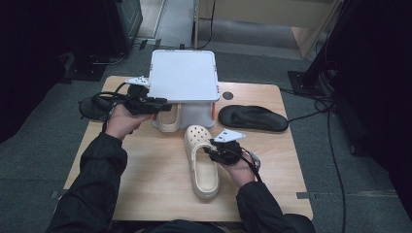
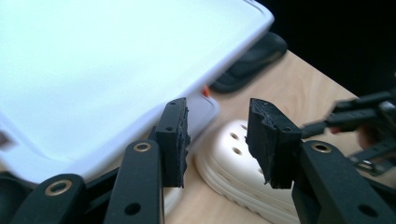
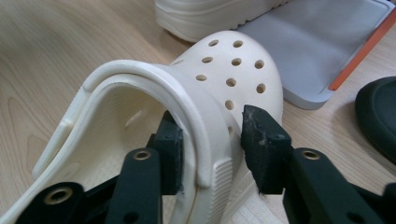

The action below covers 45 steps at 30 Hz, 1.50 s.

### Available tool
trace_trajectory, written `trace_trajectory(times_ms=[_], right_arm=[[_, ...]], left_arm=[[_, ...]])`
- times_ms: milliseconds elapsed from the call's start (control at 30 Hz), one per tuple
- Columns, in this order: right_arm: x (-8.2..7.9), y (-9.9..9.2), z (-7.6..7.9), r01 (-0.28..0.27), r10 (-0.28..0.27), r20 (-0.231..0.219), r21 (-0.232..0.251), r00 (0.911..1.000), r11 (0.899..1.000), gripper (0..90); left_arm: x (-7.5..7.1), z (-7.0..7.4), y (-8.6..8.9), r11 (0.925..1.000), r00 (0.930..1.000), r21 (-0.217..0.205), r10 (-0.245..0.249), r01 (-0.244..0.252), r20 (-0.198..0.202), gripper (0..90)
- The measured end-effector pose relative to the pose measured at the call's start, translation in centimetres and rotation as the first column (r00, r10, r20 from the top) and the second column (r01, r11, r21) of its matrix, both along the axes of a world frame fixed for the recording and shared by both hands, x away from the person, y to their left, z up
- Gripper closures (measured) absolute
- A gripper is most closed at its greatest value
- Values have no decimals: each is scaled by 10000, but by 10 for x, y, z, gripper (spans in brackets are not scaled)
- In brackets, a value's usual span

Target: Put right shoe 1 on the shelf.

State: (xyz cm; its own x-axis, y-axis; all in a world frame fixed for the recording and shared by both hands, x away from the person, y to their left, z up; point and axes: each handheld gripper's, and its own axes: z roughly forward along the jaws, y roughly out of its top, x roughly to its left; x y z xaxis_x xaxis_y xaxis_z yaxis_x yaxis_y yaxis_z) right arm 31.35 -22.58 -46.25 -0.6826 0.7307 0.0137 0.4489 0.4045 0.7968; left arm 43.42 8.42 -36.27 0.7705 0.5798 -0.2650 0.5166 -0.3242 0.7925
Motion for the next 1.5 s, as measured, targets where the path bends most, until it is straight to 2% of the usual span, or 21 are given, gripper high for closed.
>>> trace_trajectory(times_ms=[100,133,167,200,233,267,367,500,700,800,933,1067,1200,1267,1300,1400,1467,1500], right_arm=[[0,2,2,121,-121,-5,-63,9999,9999,656],[0,3,3,160,-160,47,-110,9999,9998,676],[0,4,5,200,-197,98,-232,9998,9995,692],[1,5,7,207,-203,159,-309,9997,9993,708],[1,6,8,207,-197,243,-394,9995,9990,718],[2,6,9,296,-287,229,-383,9993,9988,726],[6,4,13,466,-463,142,-188,9988,9987,746],[13,4,20,638,-639,-27,-173,9980,9978,753],[19,9,34,550,-545,210,-248,9983,9982,755],[27,13,43,588,-579,344,-270,9977,9979,755],[40,17,47,724,-709,465,-306,9964,9969,755],[55,21,45,926,-901,495,-504,9947,9944,754],[71,24,39,1202,-1136,799,-827,9903,9893,752],[76,24,36,1315,-1250,793,-842,9890,9877,750],[78,25,34,1400,-1325,880,-857,9873,9864,750],[81,26,26,1562,-1504,682,-902,9863,9836,738],[80,27,21,1335,-1279,659,-892,9896,9870,730],[78,28,20,1387,-1321,742,-924,9885,9860,729]], left_arm=[[6,3,5,9996,10000,-264,-25,25,14,601],[8,5,6,9997,9997,-139,196,-194,121,592],[9,5,7,9993,9993,-198,316,-312,177,595],[11,4,9,9988,9994,-349,337,-335,60,597],[12,3,11,9990,9994,-275,349,-349,-9,599],[12,2,11,9989,9991,-256,405,-402,79,608],[14,1,14,9985,9987,-202,503,-503,18,628],[14,0,14,9984,9984,-138,547,-545,122,650],[14,0,14,9981,9981,-123,606,-604,141,681],[14,0,15,9982,9981,-124,595,-593,144,685],[15,0,15,9981,9982,-139,595,-593,125,688],[14,0,15,9982,9981,-139,592,-590,145,688],[15,-1,16,9983,9984,-198,554,-552,118,697],[15,-1,16,9983,9984,-194,550,-548,115,700],[15,-1,16,9982,9983,-196,563,-561,116,701],[15,-1,16,9984,9984,-172,549,-547,123,700],[15,-1,17,9984,9985,-187,537,-535,120,703],[15,-1,17,9983,9985,-212,541,-539,103,703]])
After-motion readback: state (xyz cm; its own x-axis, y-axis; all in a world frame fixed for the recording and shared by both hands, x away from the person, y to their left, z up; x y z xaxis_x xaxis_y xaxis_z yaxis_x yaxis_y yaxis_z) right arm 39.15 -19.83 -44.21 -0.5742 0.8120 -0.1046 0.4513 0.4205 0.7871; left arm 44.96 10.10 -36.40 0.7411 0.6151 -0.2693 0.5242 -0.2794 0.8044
